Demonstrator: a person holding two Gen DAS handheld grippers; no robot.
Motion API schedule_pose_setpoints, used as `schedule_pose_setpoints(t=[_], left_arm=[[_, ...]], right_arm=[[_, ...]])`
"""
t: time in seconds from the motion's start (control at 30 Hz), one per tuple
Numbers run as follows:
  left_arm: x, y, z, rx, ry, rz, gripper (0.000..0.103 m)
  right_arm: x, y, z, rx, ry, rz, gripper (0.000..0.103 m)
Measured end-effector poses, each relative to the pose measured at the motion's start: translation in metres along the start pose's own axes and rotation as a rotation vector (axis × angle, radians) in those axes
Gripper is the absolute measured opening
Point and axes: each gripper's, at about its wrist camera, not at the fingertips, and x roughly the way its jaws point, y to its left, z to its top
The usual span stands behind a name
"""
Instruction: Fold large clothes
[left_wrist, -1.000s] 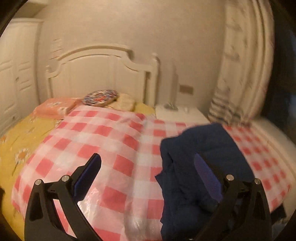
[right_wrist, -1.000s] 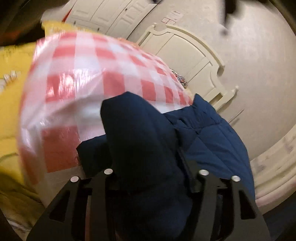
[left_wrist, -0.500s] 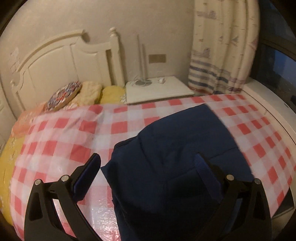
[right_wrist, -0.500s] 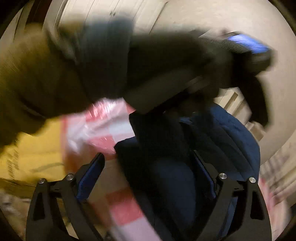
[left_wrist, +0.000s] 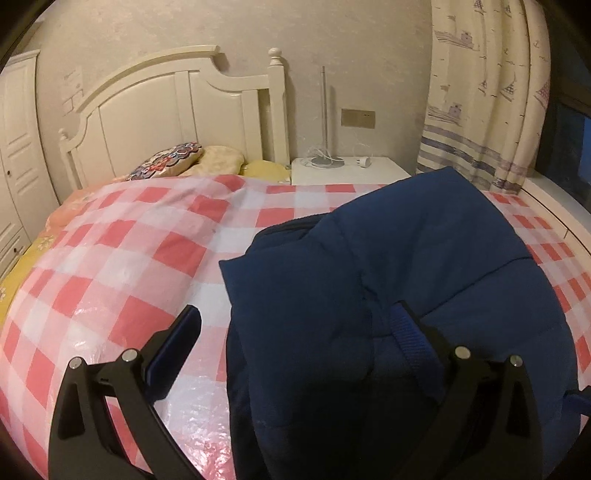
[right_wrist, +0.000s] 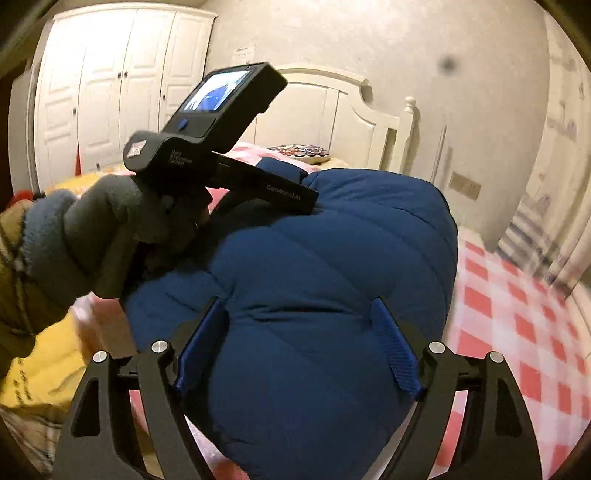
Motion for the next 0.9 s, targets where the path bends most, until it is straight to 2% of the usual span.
schedule_pose_setpoints(t=[0.2,0.33,0.5,0.6,0.63,0.7,0.9], left_arm=[[-0.004,-0.002,-0.004,0.008,-0.016,0.056,0.101],[-0.003,-0.001,-0.005,0.003,-0.004,0.063,0.101],[0.003,0.005,-0.004,-0.023,0.03,0.037,0.101],[0.005,0.008,-0.004,-0.038,0.043,0.02,0.101],[0.006,0.008,-0.004,-0.038,0.045,0.02,0.101],[0.006,0.008,-0.004,-0.035,0.048,0.025,0.101],[0.01,0.007,-0.004,-0.031,0.069,0.034,0.101]], right_arm=[[0.0,-0.002,0.006,-0.026,0.018,0.009,0.08],[0.001,0.0,0.0,-0.015,0.033,0.04,0.08],[-0.009,-0.023,0.016,0.014,0.086,0.181,0.079],[-0.019,-0.051,0.033,0.081,0.018,0.122,0.078],[-0.019,-0.069,0.044,0.128,-0.018,0.092,0.074],[-0.009,-0.096,0.061,0.207,-0.032,0.066,0.069],[0.075,-0.15,0.108,0.284,0.064,-0.008,0.065]])
